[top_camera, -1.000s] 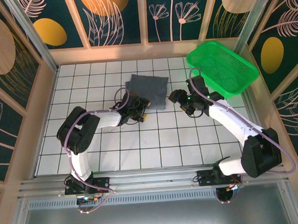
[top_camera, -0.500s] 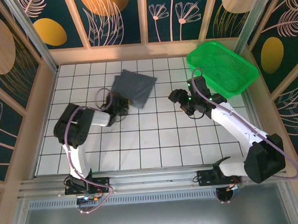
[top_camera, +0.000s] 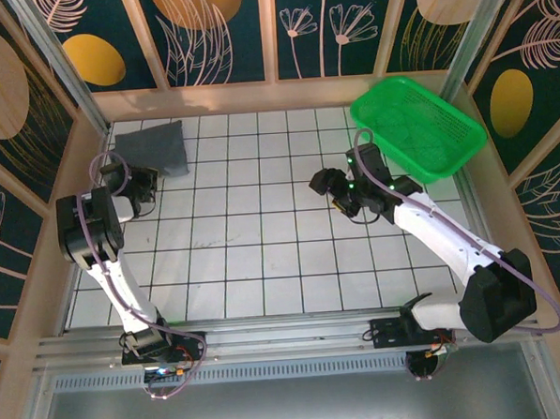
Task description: Fold and stack the t-shirts
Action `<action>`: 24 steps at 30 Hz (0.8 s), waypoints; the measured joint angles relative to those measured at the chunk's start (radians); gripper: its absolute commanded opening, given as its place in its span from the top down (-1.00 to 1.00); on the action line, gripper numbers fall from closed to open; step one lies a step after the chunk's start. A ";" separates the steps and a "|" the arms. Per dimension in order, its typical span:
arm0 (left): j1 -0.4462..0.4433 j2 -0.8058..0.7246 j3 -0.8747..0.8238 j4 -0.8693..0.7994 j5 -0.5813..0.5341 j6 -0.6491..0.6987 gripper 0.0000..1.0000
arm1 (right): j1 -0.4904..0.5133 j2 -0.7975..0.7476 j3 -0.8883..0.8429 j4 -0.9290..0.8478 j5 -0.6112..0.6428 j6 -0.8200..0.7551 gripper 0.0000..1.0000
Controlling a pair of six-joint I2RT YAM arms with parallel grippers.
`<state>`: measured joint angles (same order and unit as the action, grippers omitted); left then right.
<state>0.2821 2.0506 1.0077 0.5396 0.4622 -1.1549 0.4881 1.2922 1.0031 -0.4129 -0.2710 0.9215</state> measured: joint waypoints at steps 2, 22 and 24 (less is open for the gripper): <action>0.012 0.010 0.014 -0.038 0.021 0.055 1.00 | 0.011 0.000 0.000 0.032 -0.015 -0.005 -0.48; 0.030 -0.457 -0.067 -0.347 -0.047 0.244 -0.98 | -0.103 -0.223 -0.088 0.358 -0.034 -0.022 -0.98; -0.016 -0.600 -0.116 -0.391 -0.101 0.233 -0.98 | -0.135 -0.237 -0.049 0.276 0.055 -0.053 -0.98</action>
<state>0.2661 1.4506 0.8921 0.1486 0.3607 -0.9215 0.3527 1.0554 0.9539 -0.1371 -0.2165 0.8688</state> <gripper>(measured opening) 0.988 0.989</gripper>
